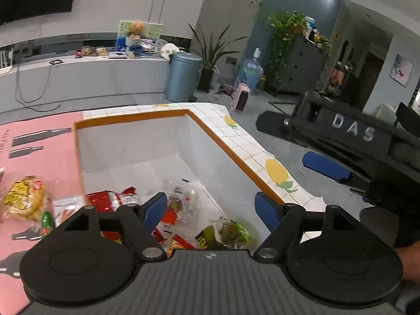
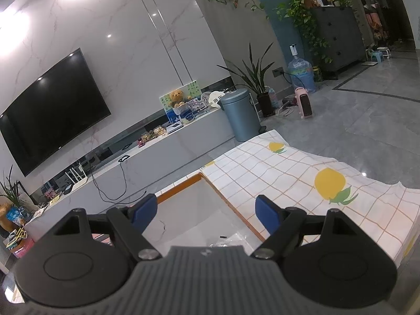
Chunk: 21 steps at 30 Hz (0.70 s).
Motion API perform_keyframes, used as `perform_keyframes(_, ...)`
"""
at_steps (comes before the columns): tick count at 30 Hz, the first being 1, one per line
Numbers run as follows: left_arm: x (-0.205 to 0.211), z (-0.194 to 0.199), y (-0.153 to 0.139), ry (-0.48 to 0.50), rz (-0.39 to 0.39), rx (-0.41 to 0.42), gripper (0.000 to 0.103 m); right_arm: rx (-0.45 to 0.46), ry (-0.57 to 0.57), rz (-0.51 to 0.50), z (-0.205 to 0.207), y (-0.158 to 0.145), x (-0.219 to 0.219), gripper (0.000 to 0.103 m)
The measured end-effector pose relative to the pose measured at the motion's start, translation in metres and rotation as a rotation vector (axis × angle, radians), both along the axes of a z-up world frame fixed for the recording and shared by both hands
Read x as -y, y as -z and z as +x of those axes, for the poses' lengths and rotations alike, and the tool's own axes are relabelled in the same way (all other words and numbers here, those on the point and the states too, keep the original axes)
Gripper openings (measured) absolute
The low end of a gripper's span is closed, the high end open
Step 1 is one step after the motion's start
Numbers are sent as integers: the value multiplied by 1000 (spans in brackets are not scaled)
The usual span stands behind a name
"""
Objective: Organize snacks
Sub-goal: 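Lower the small red bag into the box and open the left tool, then move both tools back from the box to the snack pile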
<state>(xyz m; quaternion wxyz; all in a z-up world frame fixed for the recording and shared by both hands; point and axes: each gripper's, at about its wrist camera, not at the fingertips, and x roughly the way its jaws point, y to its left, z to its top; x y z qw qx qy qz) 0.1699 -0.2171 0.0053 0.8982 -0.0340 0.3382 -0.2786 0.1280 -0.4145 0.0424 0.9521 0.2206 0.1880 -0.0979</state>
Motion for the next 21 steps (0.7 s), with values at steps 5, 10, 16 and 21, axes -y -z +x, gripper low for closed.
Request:
perform_keyframes(5, -26, -16, -14, -55, -6, 34, 89, 11, -18, -17, 0, 0, -6, 80)
perform_keyframes(10, -62, -32, -33, -123, -13, 71, 89, 31, -51, -8, 2, 0, -16, 80)
perform_keyframes(16, -110, -48, -46, -261, 37, 103, 89, 106, -202, 54, -1, -6, -33, 80)
perform_keyframes(21, -149, -58, -47, -359, 28, 92, 89, 167, -269, 11, -5, -7, -62, 80)
